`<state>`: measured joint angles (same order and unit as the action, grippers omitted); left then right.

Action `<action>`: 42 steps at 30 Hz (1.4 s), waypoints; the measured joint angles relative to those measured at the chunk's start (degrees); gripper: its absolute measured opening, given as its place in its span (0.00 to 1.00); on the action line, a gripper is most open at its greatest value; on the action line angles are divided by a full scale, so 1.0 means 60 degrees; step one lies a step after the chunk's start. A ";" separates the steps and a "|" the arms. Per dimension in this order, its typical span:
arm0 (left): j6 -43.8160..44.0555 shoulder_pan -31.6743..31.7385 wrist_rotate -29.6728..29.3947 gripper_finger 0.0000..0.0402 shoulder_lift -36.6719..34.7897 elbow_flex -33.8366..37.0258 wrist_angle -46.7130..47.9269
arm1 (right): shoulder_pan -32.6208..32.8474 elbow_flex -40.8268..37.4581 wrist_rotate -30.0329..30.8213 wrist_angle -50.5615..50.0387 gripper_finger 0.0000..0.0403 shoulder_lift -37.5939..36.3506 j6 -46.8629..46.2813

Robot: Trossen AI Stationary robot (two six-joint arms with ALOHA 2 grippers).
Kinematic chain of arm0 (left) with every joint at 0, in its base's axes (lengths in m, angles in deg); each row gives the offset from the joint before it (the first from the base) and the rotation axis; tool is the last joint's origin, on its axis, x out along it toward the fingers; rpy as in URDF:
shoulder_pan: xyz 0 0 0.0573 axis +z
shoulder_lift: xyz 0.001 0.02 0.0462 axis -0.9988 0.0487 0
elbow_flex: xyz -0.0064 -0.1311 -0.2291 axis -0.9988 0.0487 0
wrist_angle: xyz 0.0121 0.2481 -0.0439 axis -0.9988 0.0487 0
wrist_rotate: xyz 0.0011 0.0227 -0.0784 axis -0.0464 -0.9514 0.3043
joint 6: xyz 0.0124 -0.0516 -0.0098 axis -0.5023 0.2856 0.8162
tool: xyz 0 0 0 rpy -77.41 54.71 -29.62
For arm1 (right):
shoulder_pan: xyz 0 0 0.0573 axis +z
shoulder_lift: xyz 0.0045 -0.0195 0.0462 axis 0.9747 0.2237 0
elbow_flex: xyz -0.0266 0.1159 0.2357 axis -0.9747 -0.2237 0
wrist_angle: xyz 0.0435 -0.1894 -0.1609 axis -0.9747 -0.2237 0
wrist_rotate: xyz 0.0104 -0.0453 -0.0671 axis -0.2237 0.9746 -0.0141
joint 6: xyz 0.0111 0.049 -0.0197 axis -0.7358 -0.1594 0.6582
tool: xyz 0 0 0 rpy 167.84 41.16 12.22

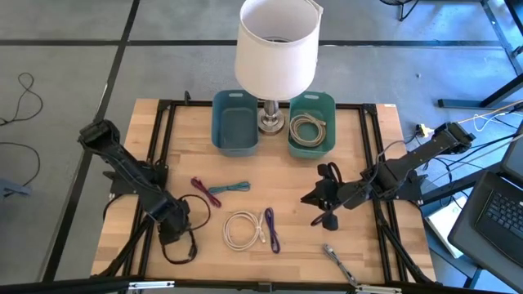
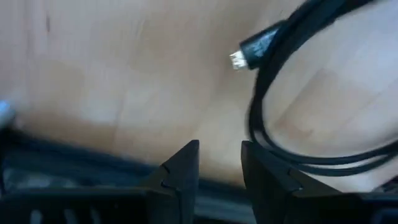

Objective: Pick & Place USB Port
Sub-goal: Put the black hdmi cable into the green bin

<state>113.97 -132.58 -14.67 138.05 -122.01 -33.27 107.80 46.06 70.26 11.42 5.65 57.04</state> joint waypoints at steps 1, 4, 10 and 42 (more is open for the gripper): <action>-0.0001 -0.0002 0.0028 0.29 -0.0045 -0.0023 0.0119 | -0.0026 0.0000 0.0000 0.0012 0.08 0.0000 0.0004; 0.0083 0.0005 -0.0249 0.29 -0.0227 -0.0061 0.0001 | -0.0108 0.0000 0.0004 0.0033 0.08 0.0000 0.0004; 0.0222 0.0005 -0.0764 0.28 -0.0452 -0.0064 -0.0649 | -0.0119 0.0000 0.0000 0.0002 0.08 0.0000 0.0007; 0.0775 -0.0086 -0.1881 0.27 -0.1022 -0.0064 -0.1658 | -0.0119 0.0004 0.0001 0.0056 0.08 0.0000 0.0219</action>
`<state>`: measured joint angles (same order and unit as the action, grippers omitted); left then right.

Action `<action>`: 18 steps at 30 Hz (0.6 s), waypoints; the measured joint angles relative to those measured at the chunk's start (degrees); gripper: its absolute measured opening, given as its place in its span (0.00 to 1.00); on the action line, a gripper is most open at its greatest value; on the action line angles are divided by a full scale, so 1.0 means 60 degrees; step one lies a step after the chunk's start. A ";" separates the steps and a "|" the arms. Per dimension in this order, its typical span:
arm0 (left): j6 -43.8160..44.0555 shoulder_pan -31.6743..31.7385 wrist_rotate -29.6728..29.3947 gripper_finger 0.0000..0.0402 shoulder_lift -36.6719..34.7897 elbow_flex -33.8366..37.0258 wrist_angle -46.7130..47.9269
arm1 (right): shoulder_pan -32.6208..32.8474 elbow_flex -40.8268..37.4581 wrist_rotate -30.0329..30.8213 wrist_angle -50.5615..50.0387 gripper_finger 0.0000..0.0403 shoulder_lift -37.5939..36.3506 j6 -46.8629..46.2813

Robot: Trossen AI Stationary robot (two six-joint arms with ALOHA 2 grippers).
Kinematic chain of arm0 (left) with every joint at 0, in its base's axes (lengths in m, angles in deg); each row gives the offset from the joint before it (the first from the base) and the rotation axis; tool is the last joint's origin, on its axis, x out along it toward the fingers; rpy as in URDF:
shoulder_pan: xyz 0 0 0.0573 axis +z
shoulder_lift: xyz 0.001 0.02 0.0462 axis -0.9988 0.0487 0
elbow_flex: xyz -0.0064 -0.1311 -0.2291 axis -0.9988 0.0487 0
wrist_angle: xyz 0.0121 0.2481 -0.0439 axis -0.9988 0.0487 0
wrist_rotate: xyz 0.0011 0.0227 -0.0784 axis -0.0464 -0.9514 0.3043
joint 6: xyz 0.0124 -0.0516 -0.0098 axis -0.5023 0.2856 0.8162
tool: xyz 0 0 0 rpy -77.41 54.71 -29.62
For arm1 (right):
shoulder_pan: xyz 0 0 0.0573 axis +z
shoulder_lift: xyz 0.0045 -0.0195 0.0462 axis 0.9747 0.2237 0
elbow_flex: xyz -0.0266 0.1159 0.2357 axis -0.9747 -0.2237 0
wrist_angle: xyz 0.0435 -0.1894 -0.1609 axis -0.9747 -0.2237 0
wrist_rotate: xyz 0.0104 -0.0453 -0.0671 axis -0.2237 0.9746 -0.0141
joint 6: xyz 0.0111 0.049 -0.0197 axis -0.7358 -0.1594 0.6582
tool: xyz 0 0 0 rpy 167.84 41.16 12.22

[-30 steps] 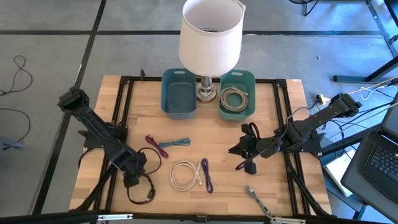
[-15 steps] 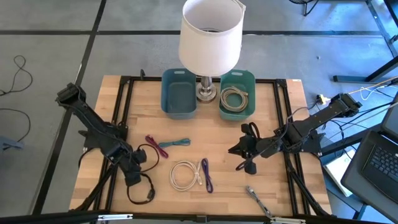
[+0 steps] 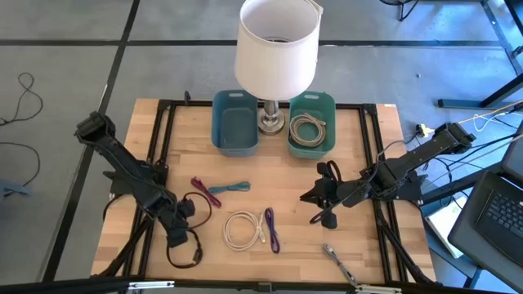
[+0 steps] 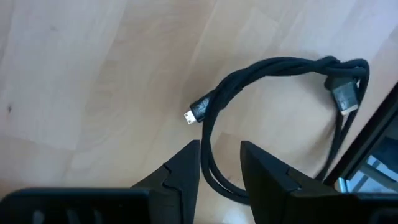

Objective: Pick & Place USB Port
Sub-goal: Put the black hdmi cable into the green bin

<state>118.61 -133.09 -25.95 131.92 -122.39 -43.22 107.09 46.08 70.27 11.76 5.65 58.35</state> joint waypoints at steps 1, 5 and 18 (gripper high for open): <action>0.0000 -0.0021 -0.0004 0.27 0.0065 0.0000 -0.0038 | 0.0000 0.0000 0.0001 0.0002 0.08 0.0000 0.0000; 0.0000 -0.0161 0.0004 0.27 0.0305 0.0000 -0.0061 | 0.0000 0.0000 -0.0001 -0.0001 0.08 0.0000 0.0000; 0.0001 -0.0292 0.0049 0.27 0.1246 0.0000 -0.0606 | 0.0000 0.0000 -0.0001 -0.0005 0.08 0.0000 -0.0017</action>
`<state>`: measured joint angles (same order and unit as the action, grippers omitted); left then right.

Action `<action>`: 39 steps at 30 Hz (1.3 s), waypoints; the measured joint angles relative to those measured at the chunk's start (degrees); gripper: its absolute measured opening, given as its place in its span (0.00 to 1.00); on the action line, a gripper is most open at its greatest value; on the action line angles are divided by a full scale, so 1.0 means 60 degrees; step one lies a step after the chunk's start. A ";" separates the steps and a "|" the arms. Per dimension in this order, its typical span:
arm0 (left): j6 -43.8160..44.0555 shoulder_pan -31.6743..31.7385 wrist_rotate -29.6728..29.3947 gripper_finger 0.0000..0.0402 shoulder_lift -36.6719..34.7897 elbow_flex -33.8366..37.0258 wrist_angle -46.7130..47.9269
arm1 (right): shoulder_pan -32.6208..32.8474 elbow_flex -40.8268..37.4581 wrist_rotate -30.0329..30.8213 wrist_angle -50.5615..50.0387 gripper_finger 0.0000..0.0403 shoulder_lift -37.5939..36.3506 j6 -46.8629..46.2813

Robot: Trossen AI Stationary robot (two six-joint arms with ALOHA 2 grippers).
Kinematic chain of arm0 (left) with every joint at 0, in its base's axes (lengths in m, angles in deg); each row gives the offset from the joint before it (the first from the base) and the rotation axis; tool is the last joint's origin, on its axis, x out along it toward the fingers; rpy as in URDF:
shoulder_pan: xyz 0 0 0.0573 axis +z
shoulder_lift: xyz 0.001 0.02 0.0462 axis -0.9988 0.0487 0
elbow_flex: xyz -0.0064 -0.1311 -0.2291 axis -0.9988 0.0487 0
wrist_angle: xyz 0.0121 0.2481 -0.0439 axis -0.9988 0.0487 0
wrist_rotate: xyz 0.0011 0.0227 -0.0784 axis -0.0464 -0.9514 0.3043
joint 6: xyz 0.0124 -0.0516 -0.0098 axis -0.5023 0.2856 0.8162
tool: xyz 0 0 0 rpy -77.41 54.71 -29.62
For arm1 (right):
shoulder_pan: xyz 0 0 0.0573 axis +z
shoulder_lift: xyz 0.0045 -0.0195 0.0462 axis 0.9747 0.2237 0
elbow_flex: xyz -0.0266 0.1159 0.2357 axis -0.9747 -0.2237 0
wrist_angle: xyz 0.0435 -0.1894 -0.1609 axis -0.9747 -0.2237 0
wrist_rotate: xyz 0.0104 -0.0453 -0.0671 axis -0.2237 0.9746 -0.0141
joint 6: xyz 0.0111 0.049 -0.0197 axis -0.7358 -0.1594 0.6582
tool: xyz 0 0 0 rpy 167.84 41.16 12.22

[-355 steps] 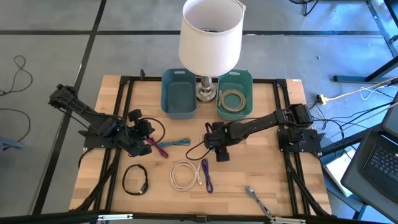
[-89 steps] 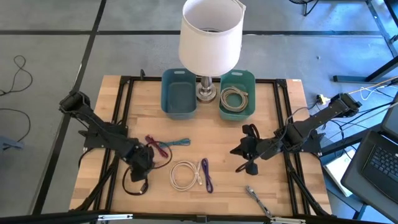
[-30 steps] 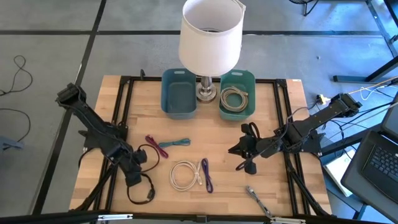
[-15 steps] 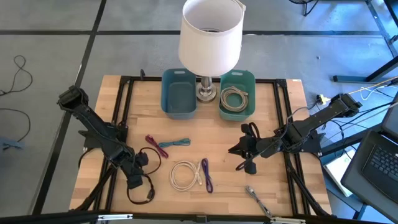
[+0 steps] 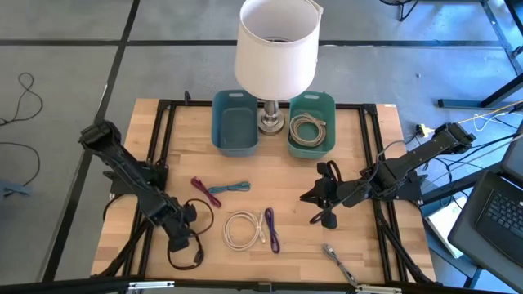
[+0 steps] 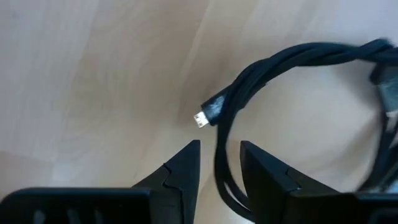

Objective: Pick & Place USB Port
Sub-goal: Put the black hdmi cable into the green bin

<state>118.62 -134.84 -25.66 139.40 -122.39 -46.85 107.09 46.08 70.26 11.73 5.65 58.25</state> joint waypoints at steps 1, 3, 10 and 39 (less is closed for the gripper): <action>-0.0001 0.0000 0.0016 0.27 0.0098 0.0000 -0.0003 | 0.0000 0.0000 0.0000 0.0002 0.08 0.0000 -0.0014; -0.0125 0.0000 0.0016 0.27 0.0299 0.0000 -0.0003 | 0.0000 0.0000 0.0000 0.0004 0.08 0.0000 -0.0016; -0.1078 0.0006 0.0117 0.18 0.0819 -0.0013 0.0060 | 0.0000 0.0000 -0.0004 0.0004 0.08 0.0000 -0.0020; -1.2028 0.0705 -0.9806 0.02 -0.2103 0.0001 -0.7538 | 0.0000 0.0000 -0.0004 0.0674 0.08 0.0000 0.0466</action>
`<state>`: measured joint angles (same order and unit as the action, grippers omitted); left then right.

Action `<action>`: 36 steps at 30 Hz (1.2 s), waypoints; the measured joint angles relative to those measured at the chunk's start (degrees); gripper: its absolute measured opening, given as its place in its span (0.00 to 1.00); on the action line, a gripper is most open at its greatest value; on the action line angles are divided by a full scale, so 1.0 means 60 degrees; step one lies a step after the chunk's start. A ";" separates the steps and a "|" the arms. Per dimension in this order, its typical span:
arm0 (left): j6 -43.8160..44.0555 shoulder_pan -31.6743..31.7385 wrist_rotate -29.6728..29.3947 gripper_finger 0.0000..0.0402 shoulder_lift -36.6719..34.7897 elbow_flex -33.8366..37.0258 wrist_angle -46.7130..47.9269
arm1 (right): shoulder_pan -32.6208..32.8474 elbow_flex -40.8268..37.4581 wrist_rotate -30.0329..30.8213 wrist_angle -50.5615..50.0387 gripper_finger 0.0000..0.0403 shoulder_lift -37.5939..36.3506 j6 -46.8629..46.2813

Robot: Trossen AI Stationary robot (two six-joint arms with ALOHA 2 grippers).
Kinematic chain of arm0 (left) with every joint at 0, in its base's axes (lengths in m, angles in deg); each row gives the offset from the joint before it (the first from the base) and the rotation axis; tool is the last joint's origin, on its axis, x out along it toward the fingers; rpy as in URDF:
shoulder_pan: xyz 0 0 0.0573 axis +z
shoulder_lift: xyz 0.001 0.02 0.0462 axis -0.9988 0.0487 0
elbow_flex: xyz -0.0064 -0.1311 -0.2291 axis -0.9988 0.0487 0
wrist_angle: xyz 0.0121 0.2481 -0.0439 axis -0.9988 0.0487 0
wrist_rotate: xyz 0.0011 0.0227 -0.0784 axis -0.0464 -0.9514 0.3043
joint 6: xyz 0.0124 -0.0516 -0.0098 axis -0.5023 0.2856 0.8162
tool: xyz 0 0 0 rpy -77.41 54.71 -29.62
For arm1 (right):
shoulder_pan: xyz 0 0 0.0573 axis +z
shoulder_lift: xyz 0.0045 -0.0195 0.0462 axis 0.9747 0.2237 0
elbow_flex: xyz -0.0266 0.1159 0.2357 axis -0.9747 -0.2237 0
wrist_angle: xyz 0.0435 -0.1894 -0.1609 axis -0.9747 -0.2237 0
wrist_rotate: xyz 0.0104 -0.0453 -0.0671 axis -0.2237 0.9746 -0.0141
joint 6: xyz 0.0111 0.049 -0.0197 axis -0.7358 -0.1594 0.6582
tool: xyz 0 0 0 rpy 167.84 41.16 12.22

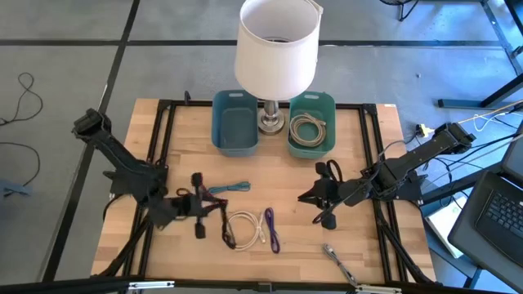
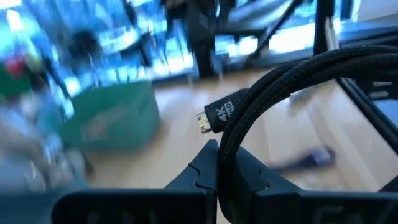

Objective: Pick & Place USB Port
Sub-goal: Put the black hdmi cable into the green bin

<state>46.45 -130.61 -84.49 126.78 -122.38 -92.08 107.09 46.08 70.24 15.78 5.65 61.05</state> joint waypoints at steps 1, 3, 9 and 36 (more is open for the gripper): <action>-0.0844 0.0318 0.0536 0.02 0.0013 -0.0001 -0.0597 | 0.0002 0.0000 0.0001 0.0226 0.08 0.0000 0.0175; -0.2267 0.1089 0.1889 0.02 0.0036 -0.0001 -0.1460 | 0.0004 0.0000 0.0001 0.0754 0.08 0.0000 0.0561; -0.4162 0.3685 0.4960 0.02 0.0032 -0.0001 -0.2960 | 0.0004 0.0000 -0.0389 0.2391 0.08 0.0018 0.1387; -0.4431 0.6140 0.8598 0.02 0.0028 -0.0001 -0.4396 | -0.1231 0.0125 -0.2086 0.7403 0.52 0.3121 0.2816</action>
<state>19.87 -93.77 -32.91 126.95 -122.39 -118.45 99.71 46.83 57.73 60.19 24.38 77.94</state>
